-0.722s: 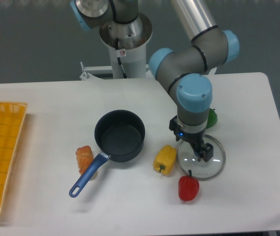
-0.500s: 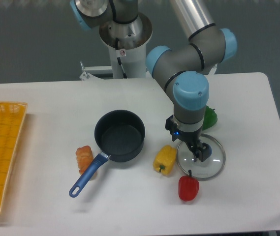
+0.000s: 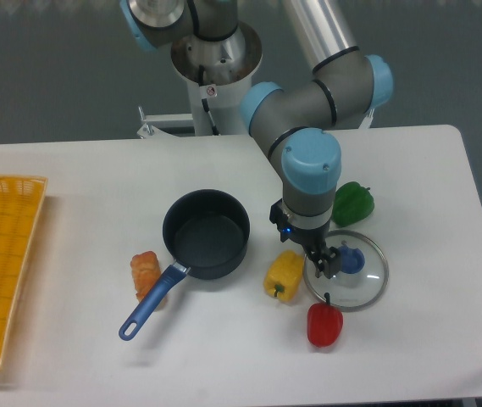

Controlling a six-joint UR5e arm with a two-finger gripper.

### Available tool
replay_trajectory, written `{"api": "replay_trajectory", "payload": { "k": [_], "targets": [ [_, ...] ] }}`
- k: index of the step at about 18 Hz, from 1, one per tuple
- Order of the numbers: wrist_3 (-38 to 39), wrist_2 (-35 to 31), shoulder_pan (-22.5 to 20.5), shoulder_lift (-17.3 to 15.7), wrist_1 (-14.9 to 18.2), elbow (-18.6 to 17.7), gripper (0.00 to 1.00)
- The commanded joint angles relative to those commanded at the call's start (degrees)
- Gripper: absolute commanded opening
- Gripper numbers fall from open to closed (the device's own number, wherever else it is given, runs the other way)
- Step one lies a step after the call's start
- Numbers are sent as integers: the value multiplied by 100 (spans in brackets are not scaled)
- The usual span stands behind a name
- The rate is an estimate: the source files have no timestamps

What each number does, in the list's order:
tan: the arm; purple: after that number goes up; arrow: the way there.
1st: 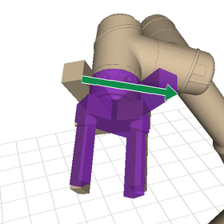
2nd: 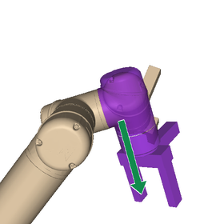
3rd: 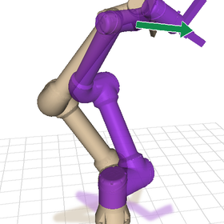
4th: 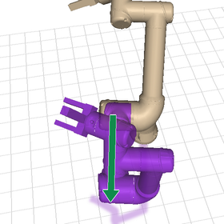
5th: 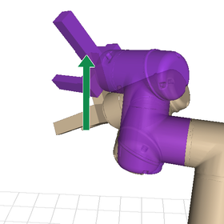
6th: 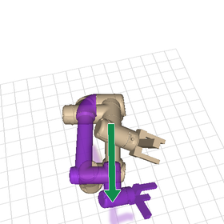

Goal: Pick up the yellow pepper
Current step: 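Move the open gripper over the yellow bell pepper, then lower the open gripper around the yellow bell pepper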

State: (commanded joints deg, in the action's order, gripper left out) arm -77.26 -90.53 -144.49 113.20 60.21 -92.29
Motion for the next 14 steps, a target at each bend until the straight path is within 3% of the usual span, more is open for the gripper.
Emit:
{"api": "replay_trajectory", "payload": {
  "k": [8,14],
  "targets": [
    [1431,18,176,114,-18,9,100],
    [1731,-105,264,369,-9,-35,100]
  ]
}}
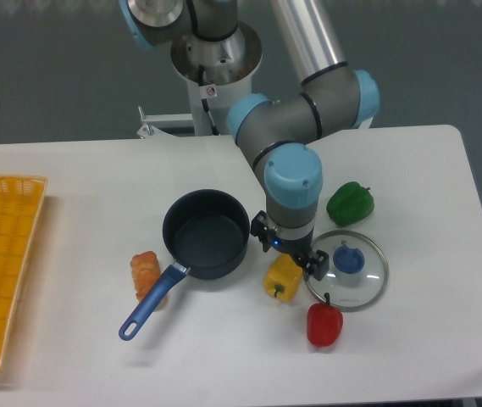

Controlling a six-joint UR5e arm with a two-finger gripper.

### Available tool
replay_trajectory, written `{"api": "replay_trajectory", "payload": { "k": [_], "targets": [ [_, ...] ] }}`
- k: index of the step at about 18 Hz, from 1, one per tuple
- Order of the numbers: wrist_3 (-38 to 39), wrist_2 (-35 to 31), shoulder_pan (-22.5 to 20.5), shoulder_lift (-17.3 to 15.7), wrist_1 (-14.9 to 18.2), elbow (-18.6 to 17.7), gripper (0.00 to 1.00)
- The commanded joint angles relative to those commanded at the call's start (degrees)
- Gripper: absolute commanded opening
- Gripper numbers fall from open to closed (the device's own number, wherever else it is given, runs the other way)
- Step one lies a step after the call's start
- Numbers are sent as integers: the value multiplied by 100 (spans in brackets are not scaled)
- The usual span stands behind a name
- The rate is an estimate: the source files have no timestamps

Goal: Pick up the yellow pepper
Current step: 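Lower the open gripper around the yellow bell pepper, then close the gripper on the yellow bell pepper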

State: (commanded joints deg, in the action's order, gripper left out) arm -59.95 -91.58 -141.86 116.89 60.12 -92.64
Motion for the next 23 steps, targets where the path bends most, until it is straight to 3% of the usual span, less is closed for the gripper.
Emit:
{"api": "replay_trajectory", "payload": {
  "k": [8,21,23],
  "targets": [
    [36,-9,-44,228,0,202,100],
    [62,-149,-9,404,-26,132,100],
    [62,-149,-9,413,-18,123,96]
  ]
}}
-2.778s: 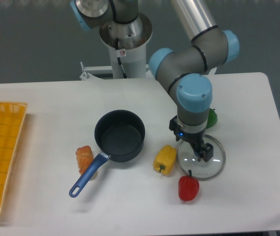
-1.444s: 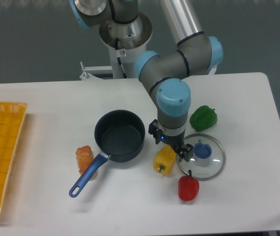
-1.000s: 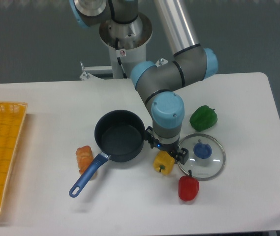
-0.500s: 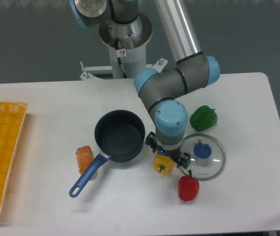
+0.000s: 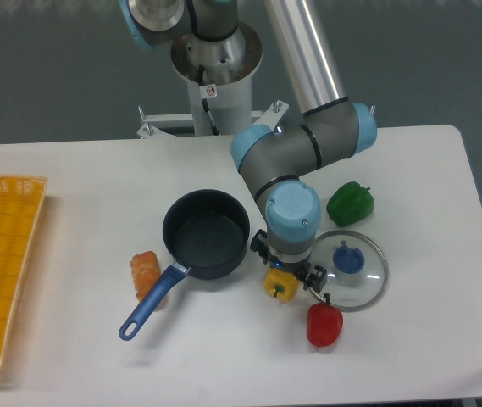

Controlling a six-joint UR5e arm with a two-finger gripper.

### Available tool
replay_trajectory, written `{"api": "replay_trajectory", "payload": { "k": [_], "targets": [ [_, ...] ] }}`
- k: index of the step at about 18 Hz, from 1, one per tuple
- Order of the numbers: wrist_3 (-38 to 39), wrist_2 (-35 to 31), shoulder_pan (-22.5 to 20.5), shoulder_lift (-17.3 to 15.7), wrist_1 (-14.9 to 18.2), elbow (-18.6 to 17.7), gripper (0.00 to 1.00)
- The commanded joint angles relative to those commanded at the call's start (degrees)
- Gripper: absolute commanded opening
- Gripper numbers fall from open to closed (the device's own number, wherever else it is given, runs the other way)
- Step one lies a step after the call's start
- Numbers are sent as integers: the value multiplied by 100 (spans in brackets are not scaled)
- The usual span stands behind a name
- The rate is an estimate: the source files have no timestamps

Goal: Pick up the yellow pepper
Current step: 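Close the gripper on the yellow bell pepper, then lift the grasped yellow pepper up off the table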

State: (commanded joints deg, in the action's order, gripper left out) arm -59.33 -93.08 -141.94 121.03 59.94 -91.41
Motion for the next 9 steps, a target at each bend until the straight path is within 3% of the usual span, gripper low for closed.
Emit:
{"api": "replay_trajectory", "payload": {
  "k": [3,5,9],
  "targets": [
    [0,0,9,9,0,-26,69],
    [-26,0,9,0,9,-18,56],
    [-26,-9,9,0,18,-18,49]
  ]
}}
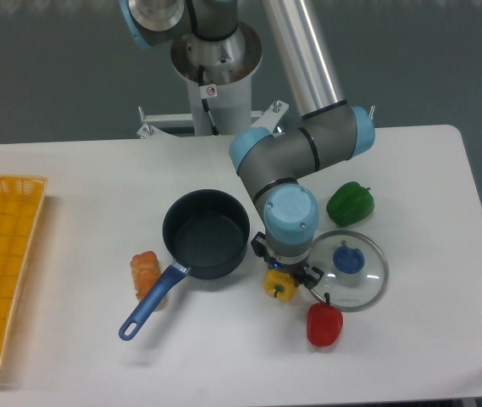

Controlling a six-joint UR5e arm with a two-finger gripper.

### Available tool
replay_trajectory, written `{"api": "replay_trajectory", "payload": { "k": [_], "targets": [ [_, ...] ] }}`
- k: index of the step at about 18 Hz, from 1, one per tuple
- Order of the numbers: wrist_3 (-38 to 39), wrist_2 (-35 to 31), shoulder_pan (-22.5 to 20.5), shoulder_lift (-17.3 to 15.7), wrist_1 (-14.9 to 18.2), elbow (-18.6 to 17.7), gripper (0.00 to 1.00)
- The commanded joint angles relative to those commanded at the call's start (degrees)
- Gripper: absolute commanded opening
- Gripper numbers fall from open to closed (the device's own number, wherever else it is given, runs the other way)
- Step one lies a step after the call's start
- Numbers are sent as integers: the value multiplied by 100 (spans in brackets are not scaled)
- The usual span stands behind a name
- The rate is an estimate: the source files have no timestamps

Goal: Pick up the yellow pepper
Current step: 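Lift the grasped yellow pepper up off the table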

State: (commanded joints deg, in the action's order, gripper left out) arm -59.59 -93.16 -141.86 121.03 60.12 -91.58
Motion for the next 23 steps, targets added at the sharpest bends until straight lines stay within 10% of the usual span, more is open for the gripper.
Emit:
{"api": "replay_trajectory", "payload": {
  "k": [23],
  "targets": [
    [-2083,176,140,-976,1556,563,40]
  ]
}}
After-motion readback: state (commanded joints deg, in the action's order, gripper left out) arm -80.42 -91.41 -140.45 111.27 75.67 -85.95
